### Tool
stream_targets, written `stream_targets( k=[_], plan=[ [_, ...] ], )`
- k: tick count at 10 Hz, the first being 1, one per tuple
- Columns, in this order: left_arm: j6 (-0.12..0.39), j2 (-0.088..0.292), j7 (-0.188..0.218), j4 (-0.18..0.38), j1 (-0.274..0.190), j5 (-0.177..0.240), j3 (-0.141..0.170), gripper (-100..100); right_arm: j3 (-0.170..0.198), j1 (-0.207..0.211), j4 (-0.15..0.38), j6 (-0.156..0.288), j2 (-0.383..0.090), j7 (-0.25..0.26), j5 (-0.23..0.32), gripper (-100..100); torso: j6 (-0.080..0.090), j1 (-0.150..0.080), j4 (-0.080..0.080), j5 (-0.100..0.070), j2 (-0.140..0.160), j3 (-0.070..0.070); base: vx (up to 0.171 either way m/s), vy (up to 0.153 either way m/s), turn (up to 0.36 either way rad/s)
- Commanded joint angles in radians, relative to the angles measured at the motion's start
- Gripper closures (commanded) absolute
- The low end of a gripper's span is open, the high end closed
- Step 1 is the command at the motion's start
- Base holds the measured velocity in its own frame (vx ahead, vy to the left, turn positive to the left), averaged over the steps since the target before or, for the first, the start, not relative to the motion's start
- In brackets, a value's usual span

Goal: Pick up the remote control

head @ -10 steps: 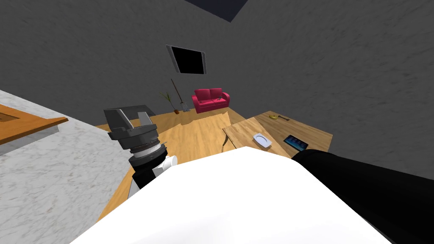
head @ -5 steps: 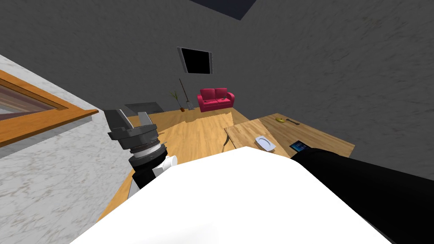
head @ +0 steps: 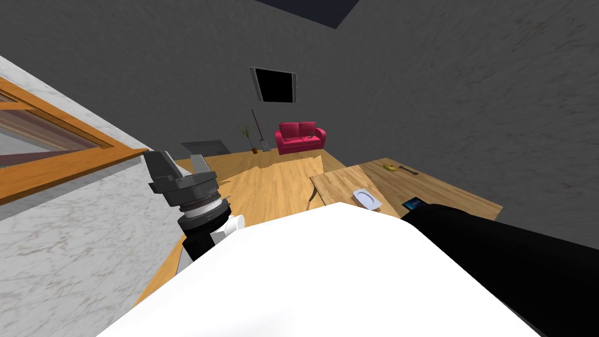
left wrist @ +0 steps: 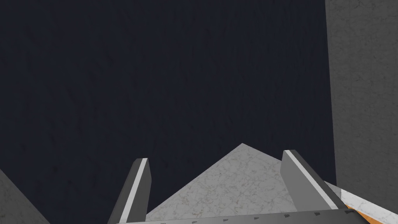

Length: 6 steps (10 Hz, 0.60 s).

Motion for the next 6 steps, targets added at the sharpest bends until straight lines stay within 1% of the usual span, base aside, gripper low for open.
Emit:
stream_targets(
  k=[1,2,3,4,6],
  plan=[
    [0.0,0.0,0.0,0.0,0.0,0.0,0.0,0,0.007,-0.015,0.023,0.008,0.029,0.007,0.0,-100,0.0,0.0,0.0,0.0,0.0,0.0,-0.019,-0.048,0.059],
    [0.0,0.0,0.0,0.0,0.0,0.0,0.0,0,0.01,-0.022,0.032,0.015,0.046,0.012,0.0,-100,0.0,0.0,0.0,0.0,0.0,0.0,-0.013,-0.037,0.042],
    [0.0,0.0,0.0,0.0,0.0,0.0,0.0,0,0.005,-0.013,0.014,0.016,0.03,0.008,-0.001,-100,0.0,0.0,0.0,0.0,0.0,0.0,-0.005,-0.015,0.008],
    [0.0,0.0,0.0,0.0,0.0,0.0,0.0,0,0.004,-0.013,0.014,0.019,0.031,0.009,-0.001,100,0.0,0.001,0.0,0.0,-0.001,0.0,-0.003,-0.004,-0.012],
    [0.0,0.0,0.0,0.0,0.0,0.0,0.0,0,0.005,-0.012,0.014,0.018,0.031,0.009,-0.001,100,0.0,0.002,0.0,0.0,-0.001,-0.001,0.0,0.0,0.0]
  ],
)
